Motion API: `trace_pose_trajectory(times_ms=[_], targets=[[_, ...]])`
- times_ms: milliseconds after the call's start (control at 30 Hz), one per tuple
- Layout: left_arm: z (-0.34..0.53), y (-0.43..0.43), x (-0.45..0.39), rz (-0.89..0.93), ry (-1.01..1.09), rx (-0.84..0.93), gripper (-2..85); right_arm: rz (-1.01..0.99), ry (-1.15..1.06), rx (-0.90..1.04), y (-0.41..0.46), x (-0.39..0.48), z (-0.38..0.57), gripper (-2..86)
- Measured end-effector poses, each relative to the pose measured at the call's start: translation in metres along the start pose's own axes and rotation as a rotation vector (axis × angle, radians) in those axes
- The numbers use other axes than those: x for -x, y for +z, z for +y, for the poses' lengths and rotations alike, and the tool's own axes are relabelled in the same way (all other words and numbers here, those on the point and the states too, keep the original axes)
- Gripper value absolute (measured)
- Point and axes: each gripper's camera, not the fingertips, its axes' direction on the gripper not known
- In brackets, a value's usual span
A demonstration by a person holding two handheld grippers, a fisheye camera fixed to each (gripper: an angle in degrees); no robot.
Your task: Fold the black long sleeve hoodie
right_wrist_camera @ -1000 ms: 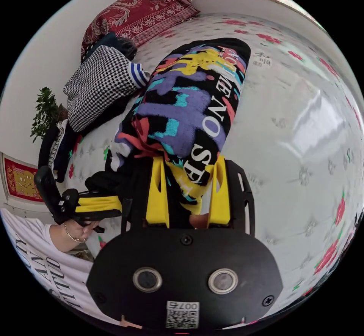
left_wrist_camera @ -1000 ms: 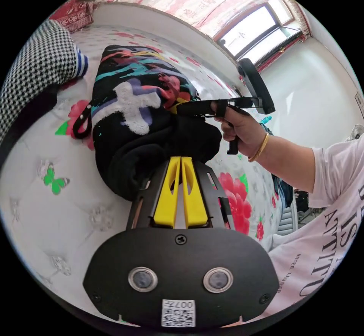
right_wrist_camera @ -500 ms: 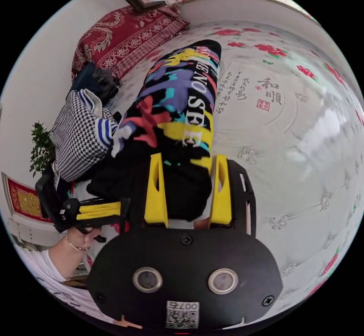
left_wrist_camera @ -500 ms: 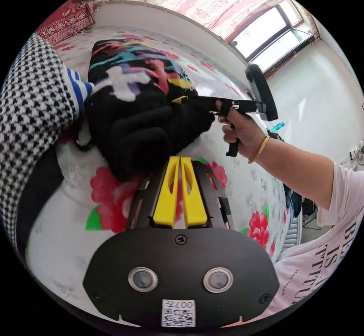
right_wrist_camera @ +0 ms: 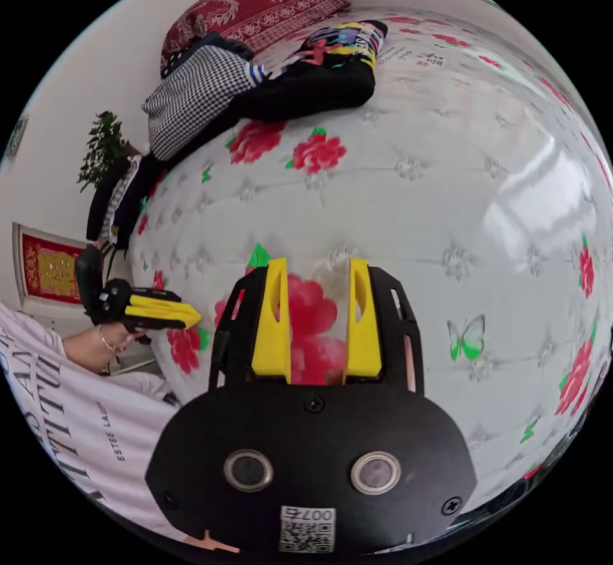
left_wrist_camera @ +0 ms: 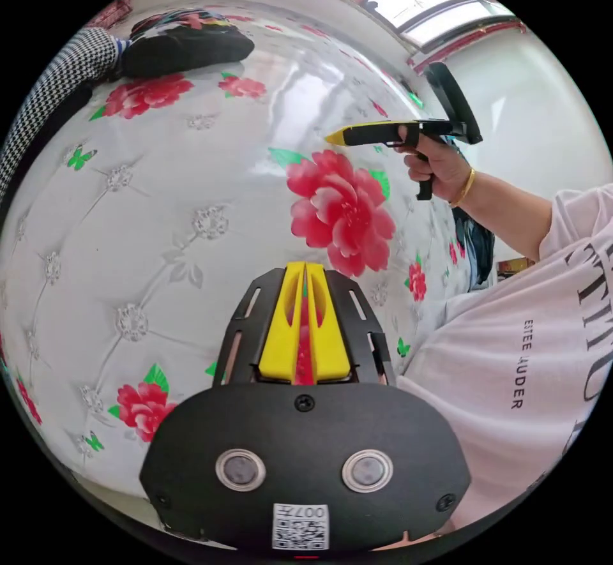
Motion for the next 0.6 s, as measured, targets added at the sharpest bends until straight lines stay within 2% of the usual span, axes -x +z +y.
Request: trace_pose_trajectory(times_ms=[100,200,300,333,367,400,467,600], targets=[[0.012,0.004,-0.033,-0.046,0.046,0.064,-1.0,0.105,-0.113,0.111,-0.007,0.033,0.067,9.6],[0.021,0.007,-0.061,-0.008,0.028,0.073,-1.0,0.198,-0.224,0.221,-0.006,0.065,0.130,8.9],[0.026,0.014,-0.095,-0.003,0.023,0.074,-1.0,0.220,-0.256,0.334,0.014,0.081,0.176,8.4],[0.026,0.019,-0.110,-0.017,0.037,0.084,-1.0,0.242,-0.250,0.338,0.019,0.083,0.184,8.3],[0.026,0.024,-0.126,-0.027,0.050,0.097,-1.0,0.297,-0.261,0.186,0.015,0.092,0.198,8.1],[0.026,0.026,-0.134,-0.029,0.057,0.100,-1.0,0.324,-0.269,0.112,0.020,0.098,0.209,7.8],[0.024,0.032,-0.166,0.010,0.090,0.076,-1.0,0.329,-0.263,0.046,0.023,0.100,0.217,7.5],[0.019,0.040,-0.215,0.027,0.121,0.060,-1.0,0.106,-0.051,0.085,0.009,0.065,0.204,7.6]])
